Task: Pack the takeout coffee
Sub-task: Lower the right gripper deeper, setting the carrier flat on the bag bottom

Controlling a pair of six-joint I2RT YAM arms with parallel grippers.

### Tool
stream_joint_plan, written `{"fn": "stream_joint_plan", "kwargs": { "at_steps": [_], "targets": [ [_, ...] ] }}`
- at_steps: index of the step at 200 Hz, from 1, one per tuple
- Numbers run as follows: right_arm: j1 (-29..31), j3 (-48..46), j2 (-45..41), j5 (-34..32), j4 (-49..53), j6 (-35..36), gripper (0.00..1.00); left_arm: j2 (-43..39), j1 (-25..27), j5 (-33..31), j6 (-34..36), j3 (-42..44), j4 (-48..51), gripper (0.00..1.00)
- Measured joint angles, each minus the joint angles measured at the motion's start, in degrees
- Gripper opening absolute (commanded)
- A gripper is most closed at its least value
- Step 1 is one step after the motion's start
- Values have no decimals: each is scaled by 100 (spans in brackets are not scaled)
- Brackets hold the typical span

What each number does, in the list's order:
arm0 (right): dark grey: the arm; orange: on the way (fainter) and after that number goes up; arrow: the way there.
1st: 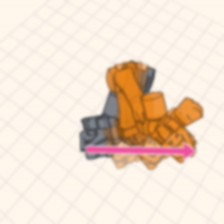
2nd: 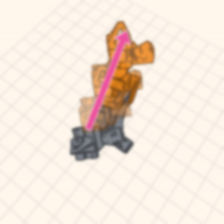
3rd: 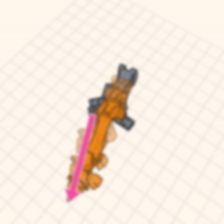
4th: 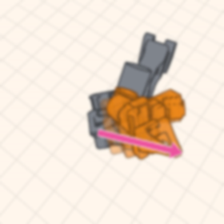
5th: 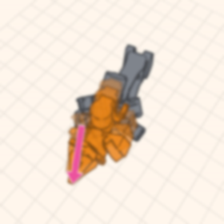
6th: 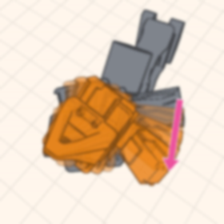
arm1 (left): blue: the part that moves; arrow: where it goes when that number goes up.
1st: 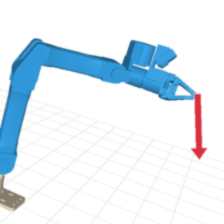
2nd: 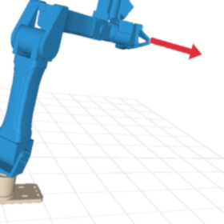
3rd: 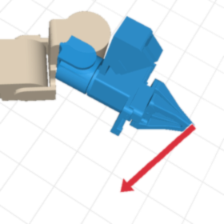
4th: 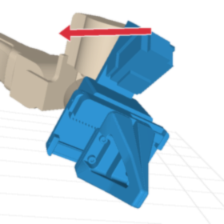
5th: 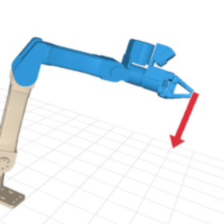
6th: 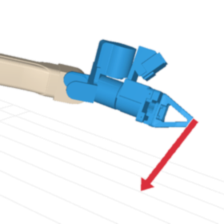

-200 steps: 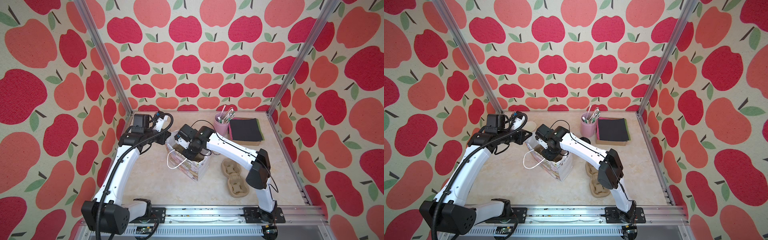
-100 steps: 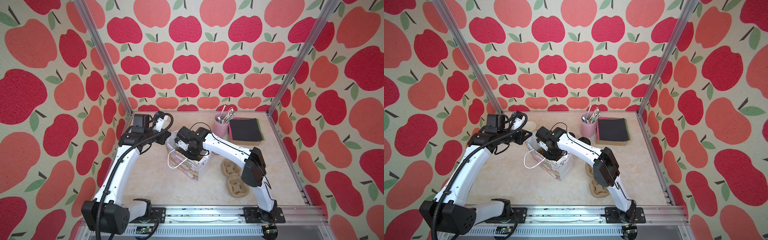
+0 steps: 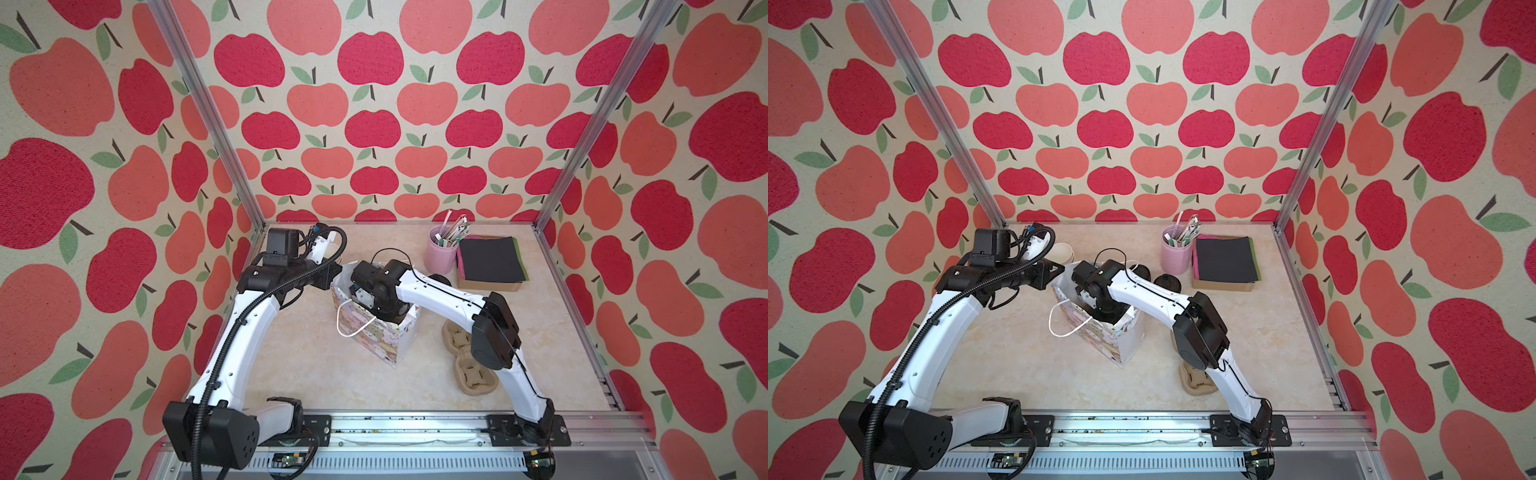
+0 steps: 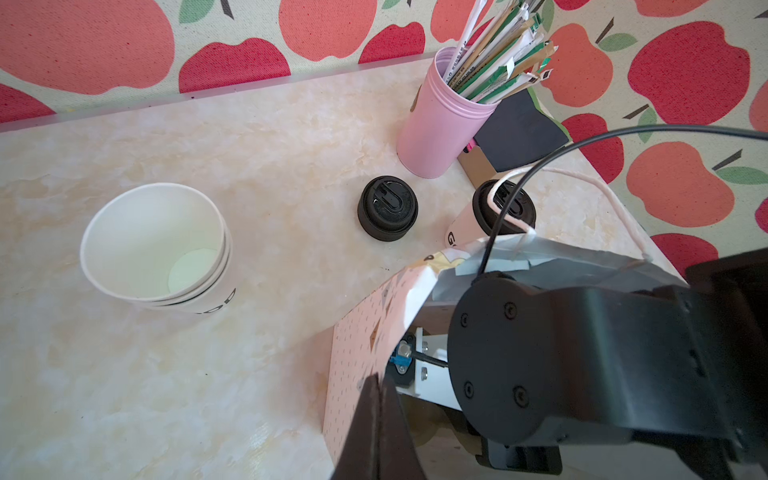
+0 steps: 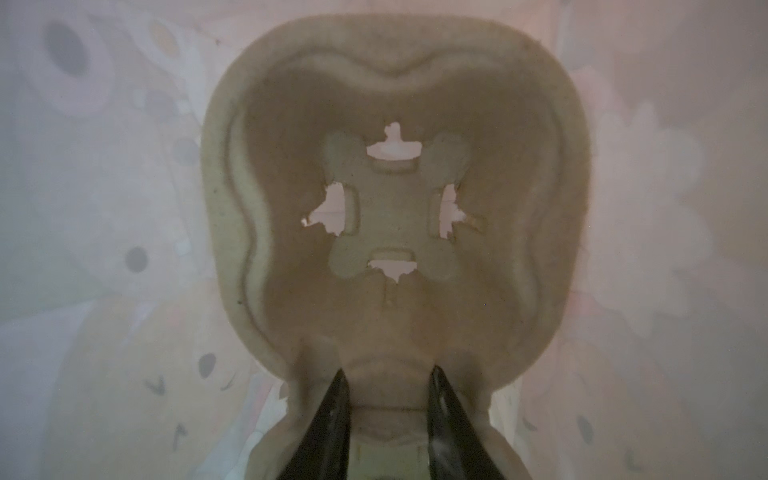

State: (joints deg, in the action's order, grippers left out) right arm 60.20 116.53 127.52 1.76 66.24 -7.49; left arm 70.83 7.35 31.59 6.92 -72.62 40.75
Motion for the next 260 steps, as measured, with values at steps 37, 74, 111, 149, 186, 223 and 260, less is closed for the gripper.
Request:
{"fn": "stream_joint_plan", "kwargs": {
  "at_steps": [37, 74, 111, 149, 186, 223, 260],
  "targets": [
    [-7, 70, 144, 94, 39, 0, 27, 0, 0, 0, 0, 15, -35, 0],
    [-24, 76, 308, 131, 101, 0, 27, 0, 0, 0, 0, 31, -57, 0],
    [-24, 76, 396, 133, 131, 0, 27, 0, 0, 0, 2, 33, -61, 0],
    [-24, 94, 485, 157, 170, 0, 28, 0, 0, 0, 2, 37, -76, 0],
    [-33, 155, 542, 195, 238, 2, 28, 0, 0, 0, 2, 39, -79, 0],
    [-33, 175, 557, 203, 258, 2, 29, 0, 0, 0, 2, 55, -96, 0],
    [-33, 184, 557, 203, 267, 2, 30, 0, 0, -2, 2, 68, -125, 0]
  ]
}}
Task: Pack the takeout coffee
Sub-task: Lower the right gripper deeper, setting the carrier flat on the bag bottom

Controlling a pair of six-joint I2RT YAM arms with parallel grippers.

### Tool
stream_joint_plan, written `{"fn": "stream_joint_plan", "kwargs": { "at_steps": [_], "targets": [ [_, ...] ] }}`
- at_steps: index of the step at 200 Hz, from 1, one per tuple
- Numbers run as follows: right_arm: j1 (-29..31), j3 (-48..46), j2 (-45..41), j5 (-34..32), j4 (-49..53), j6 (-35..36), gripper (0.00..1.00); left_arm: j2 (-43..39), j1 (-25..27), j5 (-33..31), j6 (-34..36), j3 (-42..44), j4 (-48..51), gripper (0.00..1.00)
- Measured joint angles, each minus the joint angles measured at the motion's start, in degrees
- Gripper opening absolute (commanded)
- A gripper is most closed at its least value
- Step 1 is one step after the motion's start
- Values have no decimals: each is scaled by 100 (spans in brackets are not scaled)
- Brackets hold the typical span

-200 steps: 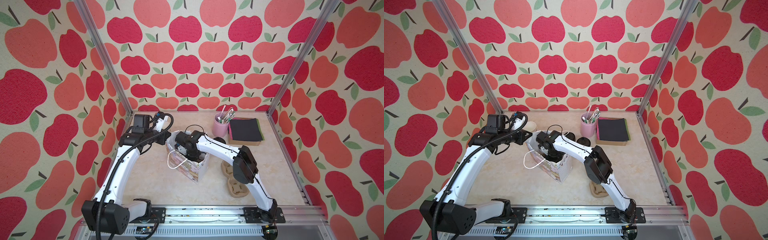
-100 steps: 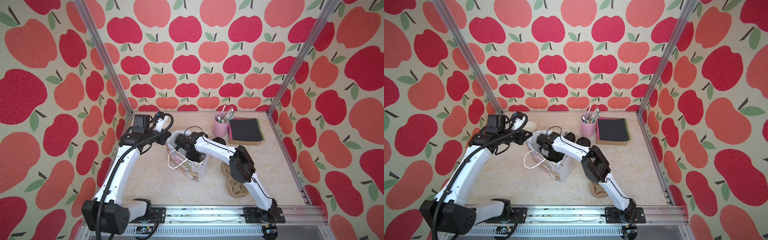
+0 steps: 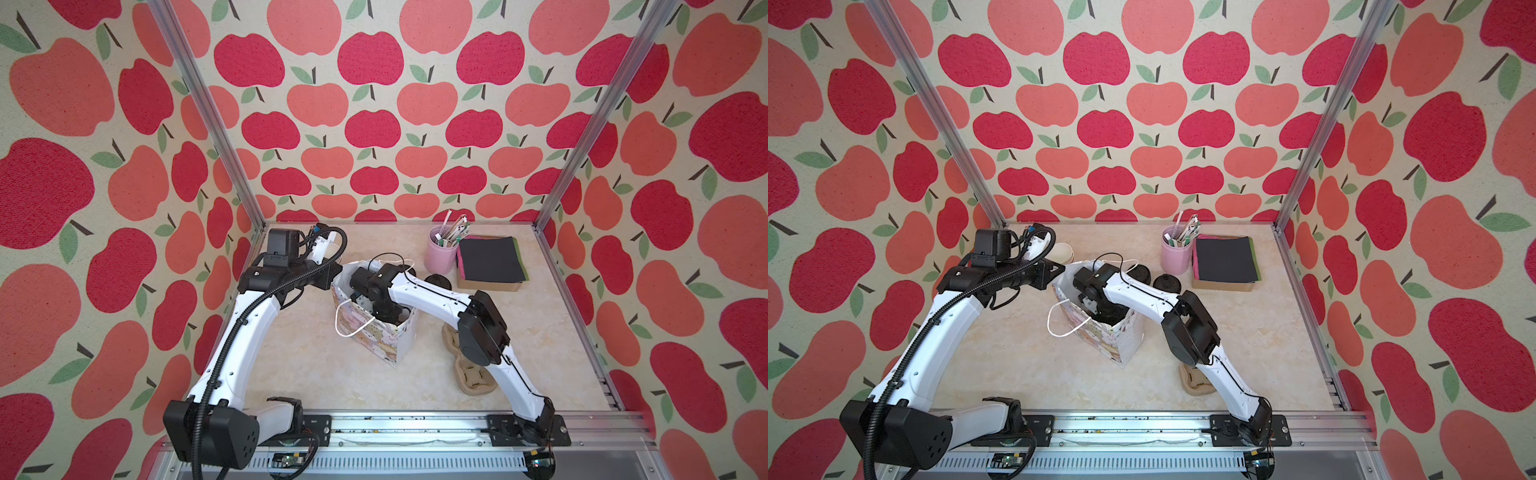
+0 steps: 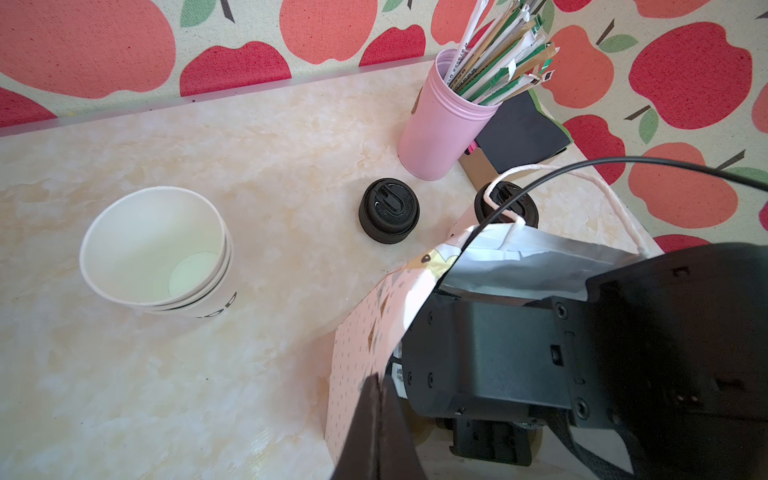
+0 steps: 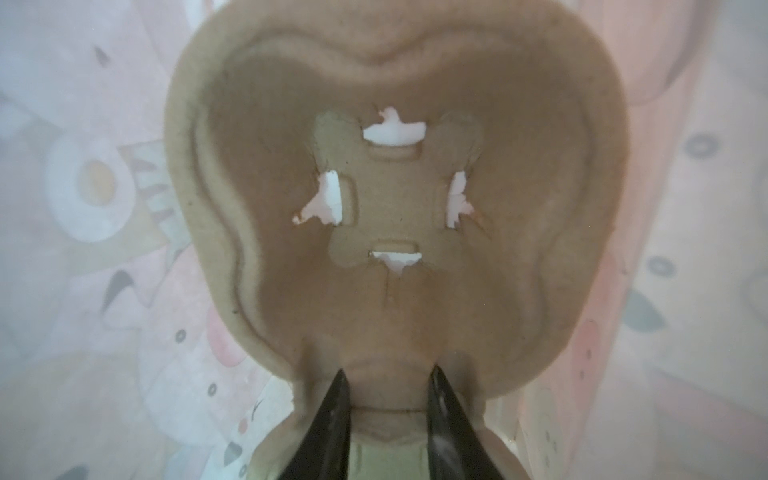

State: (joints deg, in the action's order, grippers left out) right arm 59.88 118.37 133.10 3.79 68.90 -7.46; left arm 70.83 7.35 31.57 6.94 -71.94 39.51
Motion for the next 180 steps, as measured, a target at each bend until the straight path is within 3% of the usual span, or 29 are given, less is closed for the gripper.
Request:
{"fn": "stream_joint_plan", "kwargs": {
  "at_steps": [75, 180],
  "targets": [
    [0, 181, 2, -2, 116, -2, 41, 0, 28, -129, 48, 0, 2, 0],
    [11, 658, -214, -35, 455, 2, 51, 37, 459, -785, 304, -195, 205, 0]
  ]
}}
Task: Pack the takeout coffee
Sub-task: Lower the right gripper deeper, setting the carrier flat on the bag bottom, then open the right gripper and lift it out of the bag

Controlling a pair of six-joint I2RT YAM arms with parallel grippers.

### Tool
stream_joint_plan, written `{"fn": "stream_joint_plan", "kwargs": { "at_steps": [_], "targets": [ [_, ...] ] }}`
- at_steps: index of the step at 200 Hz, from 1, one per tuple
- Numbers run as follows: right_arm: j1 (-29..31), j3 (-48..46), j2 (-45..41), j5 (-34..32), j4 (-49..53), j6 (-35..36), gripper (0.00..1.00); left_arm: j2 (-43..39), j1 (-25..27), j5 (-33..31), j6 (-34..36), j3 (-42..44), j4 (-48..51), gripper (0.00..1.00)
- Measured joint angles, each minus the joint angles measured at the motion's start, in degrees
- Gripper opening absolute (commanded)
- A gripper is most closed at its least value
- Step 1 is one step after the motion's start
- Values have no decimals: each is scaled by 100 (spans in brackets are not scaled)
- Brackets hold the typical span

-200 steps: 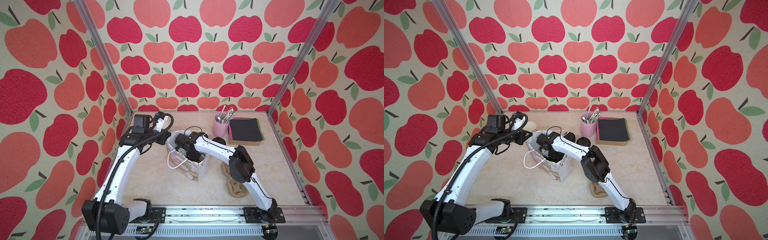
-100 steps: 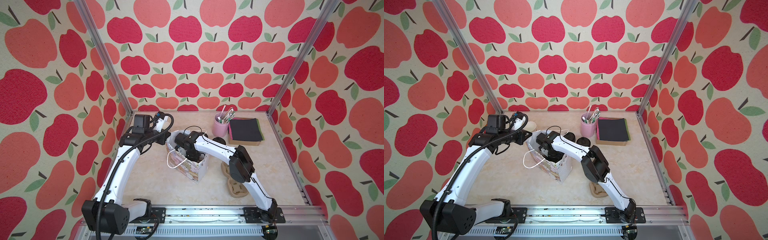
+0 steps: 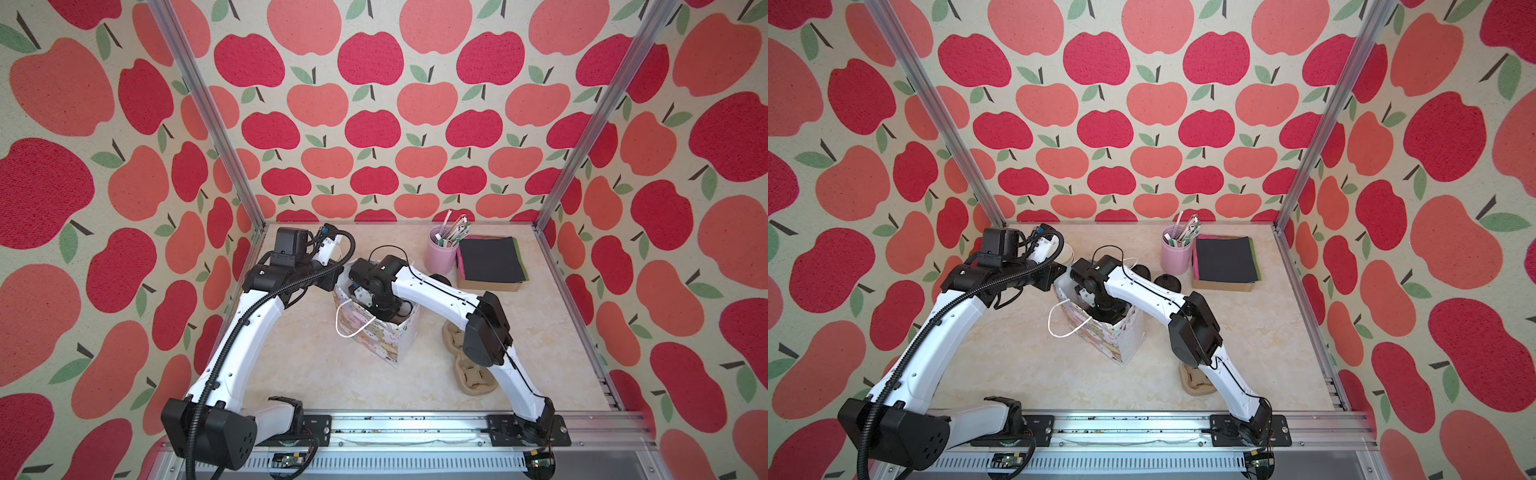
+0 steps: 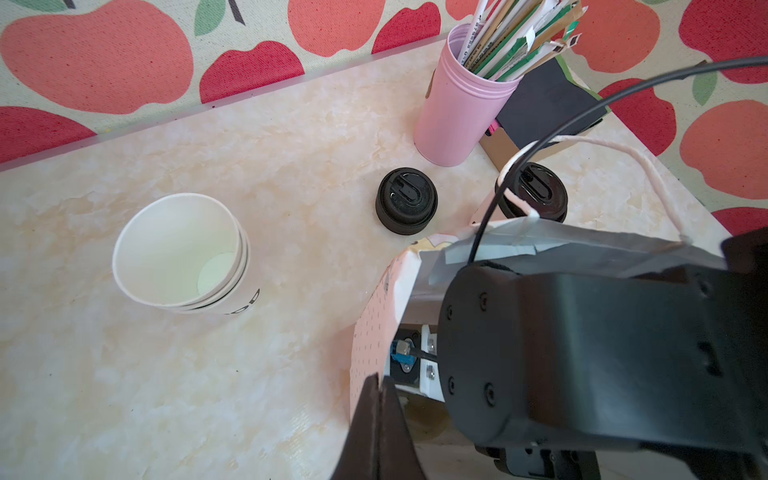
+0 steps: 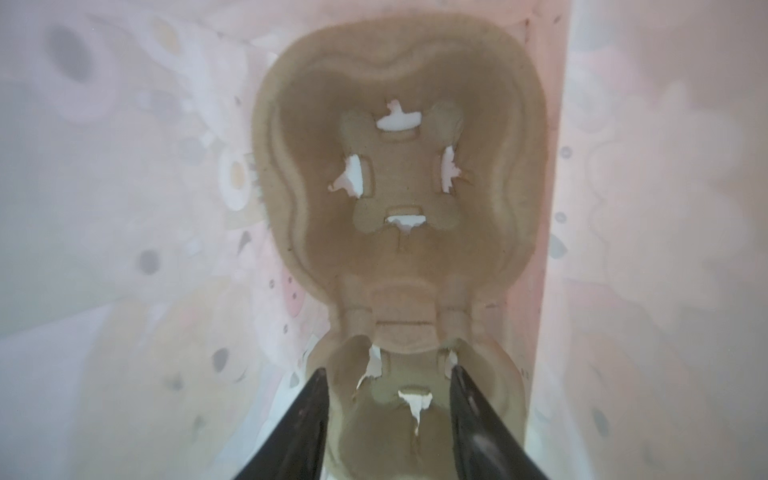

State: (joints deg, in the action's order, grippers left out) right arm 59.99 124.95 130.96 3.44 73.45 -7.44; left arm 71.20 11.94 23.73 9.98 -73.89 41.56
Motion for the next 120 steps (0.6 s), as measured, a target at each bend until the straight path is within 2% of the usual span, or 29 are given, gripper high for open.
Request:
{"fn": "stream_joint_plan", "kwargs": {
  "at_steps": [120],
  "targets": [
    [0, 365, -466, -109, 35, 11, 52, 0, 70, -238, 24, -11, 48, 0]
  ]
}}
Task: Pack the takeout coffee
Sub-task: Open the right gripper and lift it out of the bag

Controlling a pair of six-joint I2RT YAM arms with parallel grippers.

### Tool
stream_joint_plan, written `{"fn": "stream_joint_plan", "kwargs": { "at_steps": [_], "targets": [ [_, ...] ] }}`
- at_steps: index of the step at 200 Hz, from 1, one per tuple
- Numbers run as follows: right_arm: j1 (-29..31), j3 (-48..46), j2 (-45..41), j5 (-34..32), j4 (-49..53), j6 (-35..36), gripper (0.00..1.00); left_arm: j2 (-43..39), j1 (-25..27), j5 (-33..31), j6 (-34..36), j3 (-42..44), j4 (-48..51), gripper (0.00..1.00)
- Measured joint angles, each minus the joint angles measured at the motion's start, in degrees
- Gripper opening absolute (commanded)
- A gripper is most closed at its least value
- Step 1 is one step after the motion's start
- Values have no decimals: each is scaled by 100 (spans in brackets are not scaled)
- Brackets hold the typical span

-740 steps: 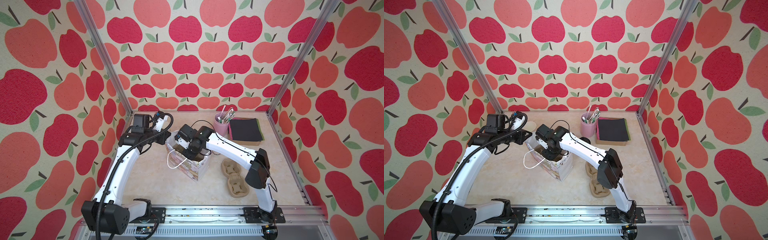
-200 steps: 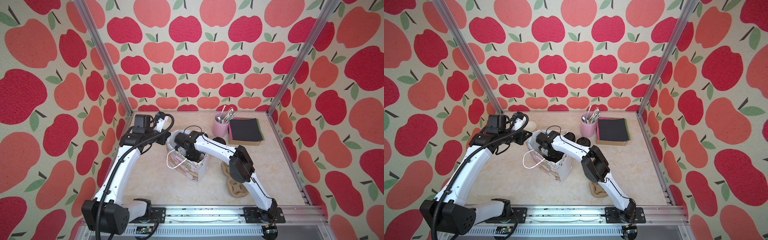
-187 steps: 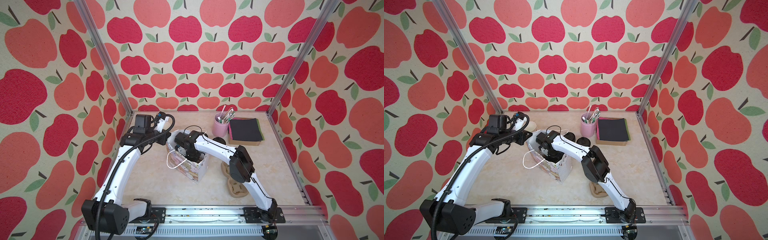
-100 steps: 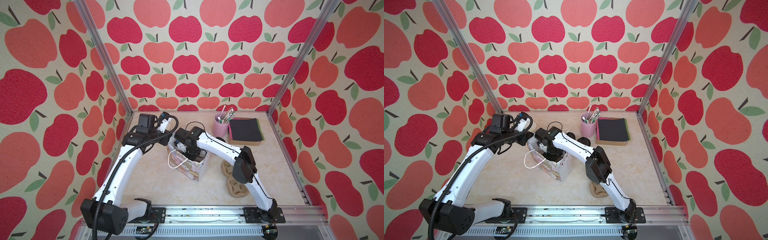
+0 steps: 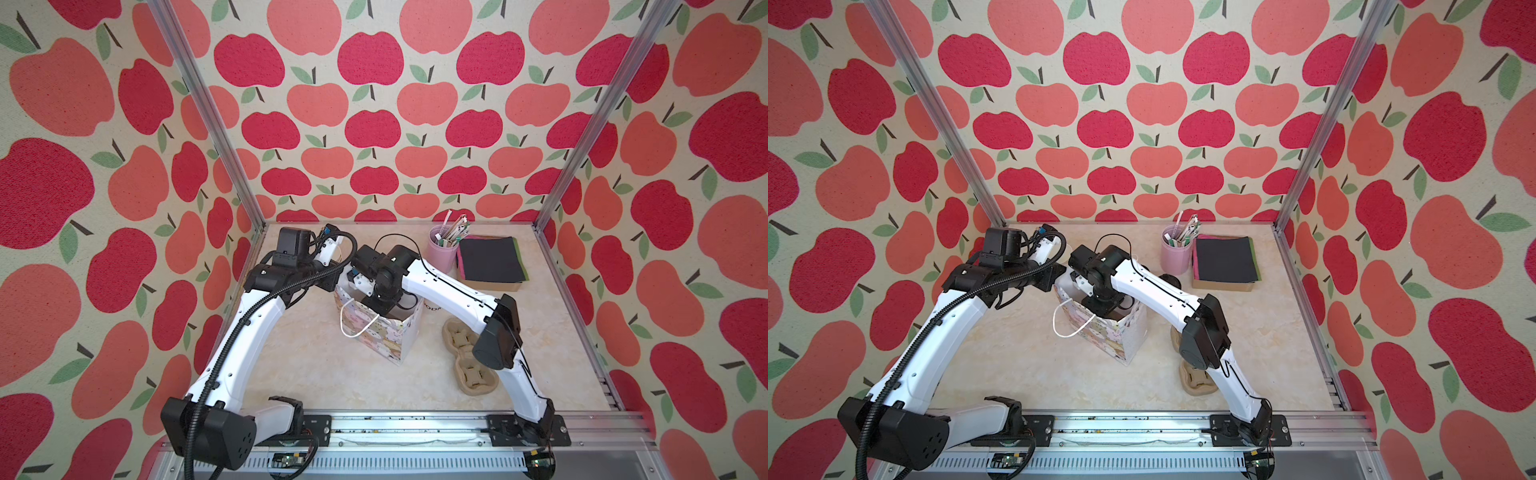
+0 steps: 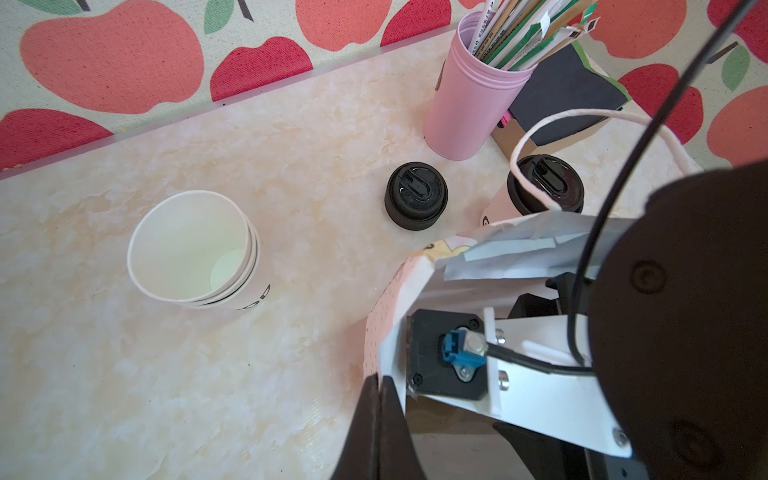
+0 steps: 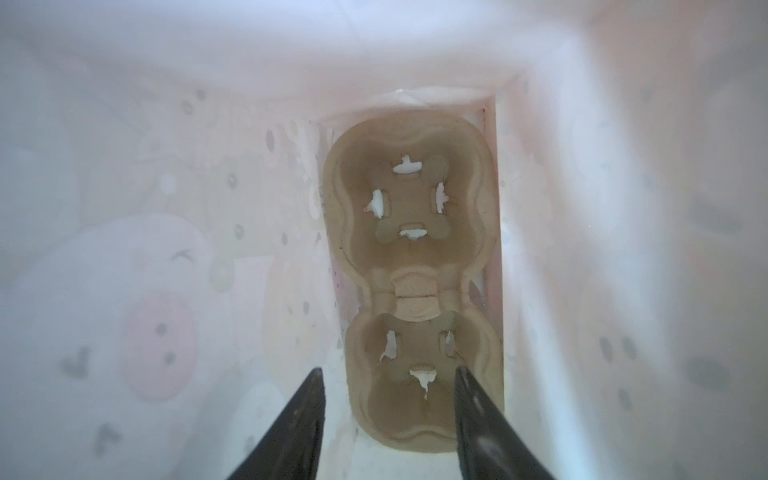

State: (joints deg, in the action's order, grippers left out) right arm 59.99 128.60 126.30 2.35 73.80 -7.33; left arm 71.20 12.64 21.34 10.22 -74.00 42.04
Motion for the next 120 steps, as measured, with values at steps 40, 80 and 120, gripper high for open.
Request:
{"fn": "stream_joint_plan", "kwargs": {
  "at_steps": [40, 80, 120],
  "targets": [
    [0, 101, -151, -87, 4, -4, 52, -2, 0, 0, 7, 0, -2, 0],
    [0, 286, -315, -151, 0, -20, 53, -9, 0, 0, 20, 0, -2, 0],
    [0, 374, -393, -212, -4, -61, 54, -72, 0, 2, 20, 2, 0, 0]
  ]
}}
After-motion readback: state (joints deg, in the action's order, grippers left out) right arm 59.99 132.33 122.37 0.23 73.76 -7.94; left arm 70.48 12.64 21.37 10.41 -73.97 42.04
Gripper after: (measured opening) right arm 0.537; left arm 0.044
